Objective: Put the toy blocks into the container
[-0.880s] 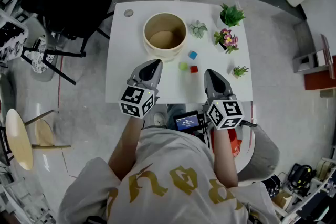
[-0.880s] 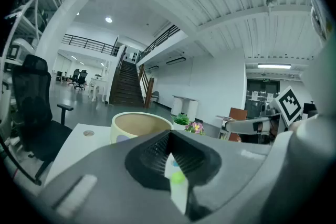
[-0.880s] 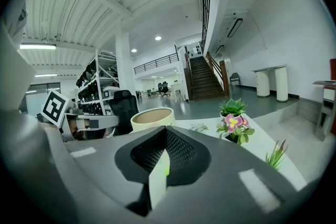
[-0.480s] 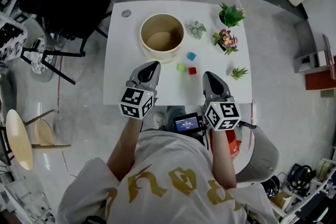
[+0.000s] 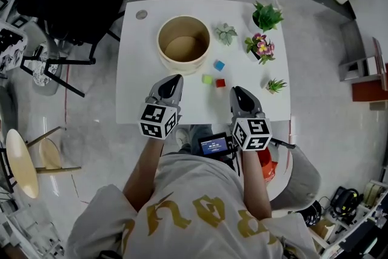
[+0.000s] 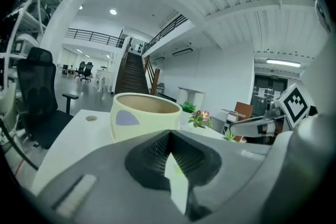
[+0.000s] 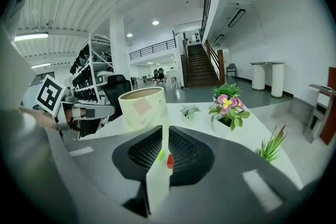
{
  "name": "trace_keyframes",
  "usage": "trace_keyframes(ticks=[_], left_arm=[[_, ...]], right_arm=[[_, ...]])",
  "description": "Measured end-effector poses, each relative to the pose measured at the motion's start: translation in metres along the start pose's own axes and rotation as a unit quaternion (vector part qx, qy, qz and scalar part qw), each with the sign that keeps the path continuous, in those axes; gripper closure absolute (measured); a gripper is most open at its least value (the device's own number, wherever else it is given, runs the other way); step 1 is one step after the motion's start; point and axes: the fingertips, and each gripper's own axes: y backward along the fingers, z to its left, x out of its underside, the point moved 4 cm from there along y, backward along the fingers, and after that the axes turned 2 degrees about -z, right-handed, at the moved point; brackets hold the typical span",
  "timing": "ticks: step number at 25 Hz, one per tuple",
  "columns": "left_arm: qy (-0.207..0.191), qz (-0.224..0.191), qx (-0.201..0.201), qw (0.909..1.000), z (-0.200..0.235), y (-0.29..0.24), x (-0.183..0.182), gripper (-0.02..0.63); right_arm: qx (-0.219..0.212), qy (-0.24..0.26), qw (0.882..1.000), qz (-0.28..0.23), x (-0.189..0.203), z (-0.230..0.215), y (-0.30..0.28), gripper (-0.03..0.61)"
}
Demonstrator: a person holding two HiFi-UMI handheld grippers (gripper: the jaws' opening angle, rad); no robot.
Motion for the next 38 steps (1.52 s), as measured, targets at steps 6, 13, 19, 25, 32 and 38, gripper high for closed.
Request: trace_keyframes(ticks=[6,13,19,25,32,38], left_arm=[[0.008,0.044,0.023,0.9987,-0.004,-0.013,0.03,0.613],[0.008,0.081,0.032,0.9962,-0.004,-0.028,0.055,0.613],[0.013,0.097,0.032,0.9946,-0.001,-0.037,0.068,0.613],[0.02,0.112,0.027,0.9932,0.004,-0.043,0.079,0.613],[0.027,0.126,0.023,0.9913,0.01,-0.048,0.088,0.613],[0.033,0.133,0.024,0.9903,0.01,-0.054,0.092,0.613]], right_arm=[[-0.003,0.004,0.999,0.039,0.019,-0.005,-0.015,0.494],[-0.01,0.009,0.997,0.073,0.037,-0.007,-0.036,0.478],[-0.012,0.01,0.995,0.101,0.054,-0.008,-0.052,0.455],[-0.009,0.011,0.991,0.13,0.07,-0.009,-0.064,0.432],[0.0,0.013,0.988,0.154,0.082,-0.012,-0.076,0.425],[-0.013,0.014,0.986,0.165,0.088,-0.01,-0.086,0.423]])
